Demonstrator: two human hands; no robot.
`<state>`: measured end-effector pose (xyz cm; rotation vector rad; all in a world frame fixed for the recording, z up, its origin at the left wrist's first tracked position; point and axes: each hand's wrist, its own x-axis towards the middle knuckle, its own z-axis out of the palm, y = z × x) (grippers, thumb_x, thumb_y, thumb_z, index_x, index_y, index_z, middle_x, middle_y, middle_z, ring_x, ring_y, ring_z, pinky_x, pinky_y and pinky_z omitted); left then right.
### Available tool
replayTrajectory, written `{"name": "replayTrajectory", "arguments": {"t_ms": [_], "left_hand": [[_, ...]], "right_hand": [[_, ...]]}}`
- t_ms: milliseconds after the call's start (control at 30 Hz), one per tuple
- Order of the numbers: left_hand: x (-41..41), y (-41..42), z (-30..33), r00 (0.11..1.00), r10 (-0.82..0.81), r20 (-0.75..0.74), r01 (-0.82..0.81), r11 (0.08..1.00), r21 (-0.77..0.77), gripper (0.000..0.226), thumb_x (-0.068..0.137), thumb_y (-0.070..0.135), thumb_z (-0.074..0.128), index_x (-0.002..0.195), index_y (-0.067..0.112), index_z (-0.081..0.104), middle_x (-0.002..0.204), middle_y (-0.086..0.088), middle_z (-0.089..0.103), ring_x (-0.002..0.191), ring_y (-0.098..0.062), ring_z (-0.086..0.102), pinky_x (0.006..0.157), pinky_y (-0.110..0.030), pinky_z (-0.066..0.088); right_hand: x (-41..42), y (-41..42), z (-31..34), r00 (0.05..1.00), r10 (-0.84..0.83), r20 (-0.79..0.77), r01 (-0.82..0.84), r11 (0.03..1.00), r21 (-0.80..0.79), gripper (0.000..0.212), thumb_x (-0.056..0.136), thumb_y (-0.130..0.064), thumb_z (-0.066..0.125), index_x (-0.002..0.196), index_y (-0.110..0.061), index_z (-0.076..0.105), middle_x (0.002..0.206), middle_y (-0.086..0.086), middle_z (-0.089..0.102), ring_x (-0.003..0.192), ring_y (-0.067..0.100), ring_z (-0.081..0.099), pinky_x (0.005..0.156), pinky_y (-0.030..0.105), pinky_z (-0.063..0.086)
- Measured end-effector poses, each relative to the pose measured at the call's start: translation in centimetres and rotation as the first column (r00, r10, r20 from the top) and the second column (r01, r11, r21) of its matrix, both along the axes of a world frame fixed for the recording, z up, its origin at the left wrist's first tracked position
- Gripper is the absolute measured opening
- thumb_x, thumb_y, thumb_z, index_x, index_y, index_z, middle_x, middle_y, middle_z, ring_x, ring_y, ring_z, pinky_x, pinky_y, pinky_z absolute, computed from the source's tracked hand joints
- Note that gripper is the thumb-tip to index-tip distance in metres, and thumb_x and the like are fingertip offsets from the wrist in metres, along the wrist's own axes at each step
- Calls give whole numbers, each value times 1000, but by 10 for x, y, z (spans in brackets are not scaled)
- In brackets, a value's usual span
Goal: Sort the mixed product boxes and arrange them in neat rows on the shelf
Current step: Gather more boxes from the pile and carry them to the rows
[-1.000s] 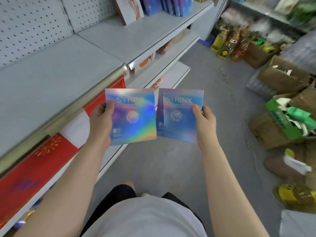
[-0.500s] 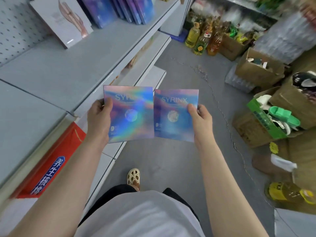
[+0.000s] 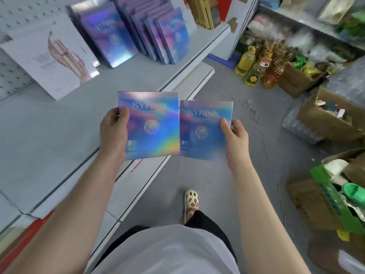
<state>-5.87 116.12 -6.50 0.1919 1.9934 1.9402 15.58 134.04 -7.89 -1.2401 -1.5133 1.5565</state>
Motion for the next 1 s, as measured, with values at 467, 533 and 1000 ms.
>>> {"name": "replayTrajectory", "arguments": {"t_ms": [467,533,1000], "left_hand": [[-63,74,4,840,543,-3,-542,837,-71,31,98,29,52,69,21,51,69,1,49,58,-8,41,55,-21,34],[-76,71,6,803,596,6,-595,802,-52,27,99,29,51,74,20,55,73,2,54,58,-7,45,54,-18,40],[-145,45,17,677,736,19,-734,677,-61,26,87,42,54,69,23,56,79,-6,55,73,-19,48,67,-35,40]], "right_hand": [[-209,162,48,811,582,67,-580,783,224,23,89,-39,66,96,-20,56,70,10,55,63,16,48,60,32,41],[-245,164,46,760,643,98,-645,725,241,29,85,-46,67,99,-24,54,78,24,58,66,22,50,62,40,45],[-409,161,59,424,857,293,-855,271,443,82,78,-7,70,144,-39,35,141,1,51,126,24,51,105,37,45]]}}
